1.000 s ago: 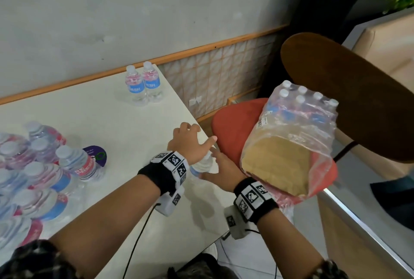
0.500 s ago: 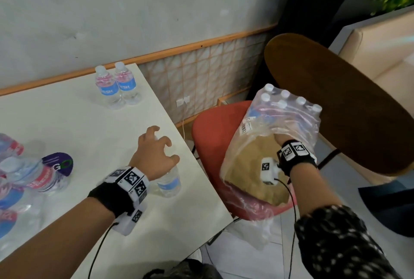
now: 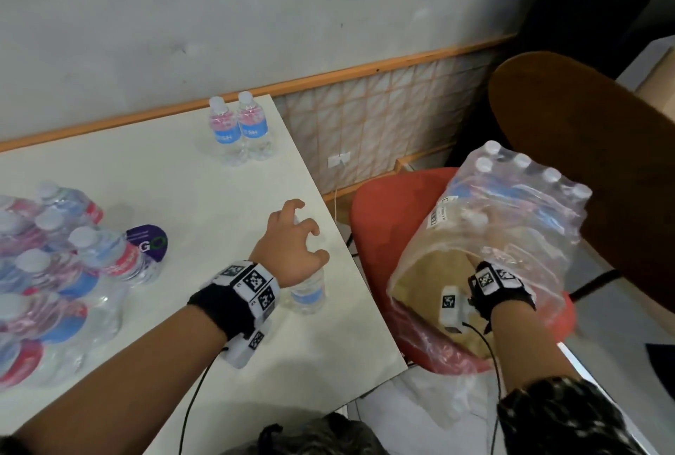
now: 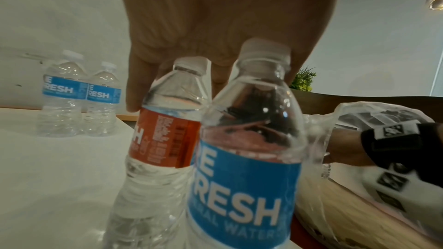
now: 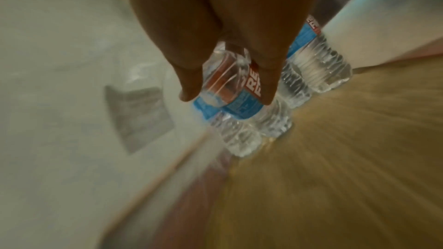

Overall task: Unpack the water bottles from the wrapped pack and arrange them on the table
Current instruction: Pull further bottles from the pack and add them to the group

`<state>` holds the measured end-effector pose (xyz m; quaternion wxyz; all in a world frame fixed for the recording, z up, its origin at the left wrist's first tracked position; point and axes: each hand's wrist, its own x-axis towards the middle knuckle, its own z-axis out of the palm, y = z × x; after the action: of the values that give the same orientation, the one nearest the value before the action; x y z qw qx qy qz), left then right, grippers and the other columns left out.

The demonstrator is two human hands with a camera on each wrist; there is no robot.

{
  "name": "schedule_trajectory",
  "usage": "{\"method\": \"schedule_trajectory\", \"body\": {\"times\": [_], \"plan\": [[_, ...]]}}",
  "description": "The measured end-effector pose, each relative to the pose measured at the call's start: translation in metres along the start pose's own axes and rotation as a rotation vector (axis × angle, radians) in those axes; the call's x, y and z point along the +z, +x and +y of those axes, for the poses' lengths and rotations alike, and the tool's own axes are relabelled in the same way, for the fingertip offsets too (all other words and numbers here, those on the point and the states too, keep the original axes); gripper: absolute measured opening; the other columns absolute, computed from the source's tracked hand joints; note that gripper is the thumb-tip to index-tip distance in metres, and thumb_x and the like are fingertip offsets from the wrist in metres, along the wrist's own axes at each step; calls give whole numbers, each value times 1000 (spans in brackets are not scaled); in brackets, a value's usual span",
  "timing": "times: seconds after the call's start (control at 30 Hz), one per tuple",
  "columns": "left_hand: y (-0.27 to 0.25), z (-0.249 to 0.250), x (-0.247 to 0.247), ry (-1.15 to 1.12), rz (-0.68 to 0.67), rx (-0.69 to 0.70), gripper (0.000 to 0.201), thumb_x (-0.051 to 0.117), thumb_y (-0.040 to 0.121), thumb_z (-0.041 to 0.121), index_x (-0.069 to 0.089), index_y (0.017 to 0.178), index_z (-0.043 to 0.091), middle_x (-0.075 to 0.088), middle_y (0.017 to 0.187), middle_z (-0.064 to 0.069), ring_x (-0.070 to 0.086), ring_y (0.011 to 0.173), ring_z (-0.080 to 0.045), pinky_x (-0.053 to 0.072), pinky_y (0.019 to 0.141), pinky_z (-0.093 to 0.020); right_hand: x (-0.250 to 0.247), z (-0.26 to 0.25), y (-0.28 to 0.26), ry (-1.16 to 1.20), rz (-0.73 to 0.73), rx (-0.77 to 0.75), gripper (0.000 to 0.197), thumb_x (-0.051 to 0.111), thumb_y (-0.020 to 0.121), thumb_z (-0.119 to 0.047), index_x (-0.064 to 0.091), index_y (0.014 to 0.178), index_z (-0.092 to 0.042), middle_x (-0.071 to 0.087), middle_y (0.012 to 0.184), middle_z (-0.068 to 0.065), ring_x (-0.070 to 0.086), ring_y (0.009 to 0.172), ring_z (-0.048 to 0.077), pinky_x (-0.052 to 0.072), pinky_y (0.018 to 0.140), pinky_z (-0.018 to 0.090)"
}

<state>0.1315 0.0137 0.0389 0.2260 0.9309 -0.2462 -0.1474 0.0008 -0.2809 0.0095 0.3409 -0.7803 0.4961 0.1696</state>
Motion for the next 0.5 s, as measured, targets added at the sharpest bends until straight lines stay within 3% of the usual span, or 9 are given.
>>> {"method": "schedule_trajectory", "body": {"times": [0.07, 0.13, 0.23, 0.37, 0.47, 0.5], "plan": [[-2, -1, 0, 8, -11, 7, 36, 64, 77, 37, 60, 110, 21, 20, 145, 6, 28, 127, -20, 37, 102, -32, 22, 4, -4, 260, 84, 42, 55, 41, 98, -37, 36, 143, -5, 41, 144, 12, 42, 129, 34, 37, 99, 38], [-5, -1, -1, 12, -21, 20, 38, 64, 77, 39, 60, 111, 22, 19, 145, 7, 26, 129, -20, 36, 103, -33, 36, 3, -14, 284, 214, -47, 59, 44, 94, -50, 50, 132, -4, 56, 128, 12, 51, 116, 36, 40, 97, 36], [-9, 0, -2, 31, -48, 52, 51, 66, 74, 42, 54, 120, 26, 15, 146, 6, 23, 132, -23, 36, 105, -35, 49, 3, -42, 487, 239, -316, 36, 61, 90, -34, 58, 107, -3, 63, 103, 10, 59, 101, 29, 44, 86, 33], [-14, -1, -2, 57, -144, 86, 93, 73, 66, 52, 25, 143, 34, 1, 151, 9, 9, 140, -24, 33, 109, -46, 59, -2, -86, 599, 114, -585, 16, 67, 86, -17, 59, 99, -22, 62, 91, -9, 58, 84, 13, 51, 78, 35], [-18, -5, -3, 80, -187, 124, 111, 78, 60, 54, 11, 147, 36, -4, 152, 10, 3, 142, -24, 32, 110, -50, 68, -16, -118, 432, 105, -706, 18, 69, 84, -17, 57, 96, -21, 62, 93, -3, 57, 77, 8, 46, 65, 7], [-20, -6, -3, 85, -195, 135, 114, 79, 59, 53, 10, 147, 36, -5, 153, 9, 2, 143, -25, 32, 110, -50, 71, -22, -127, 405, 111, -724, 18, 70, 84, -18, 57, 96, -23, 62, 93, -4, 57, 77, 4, 43, 62, 4]]}}
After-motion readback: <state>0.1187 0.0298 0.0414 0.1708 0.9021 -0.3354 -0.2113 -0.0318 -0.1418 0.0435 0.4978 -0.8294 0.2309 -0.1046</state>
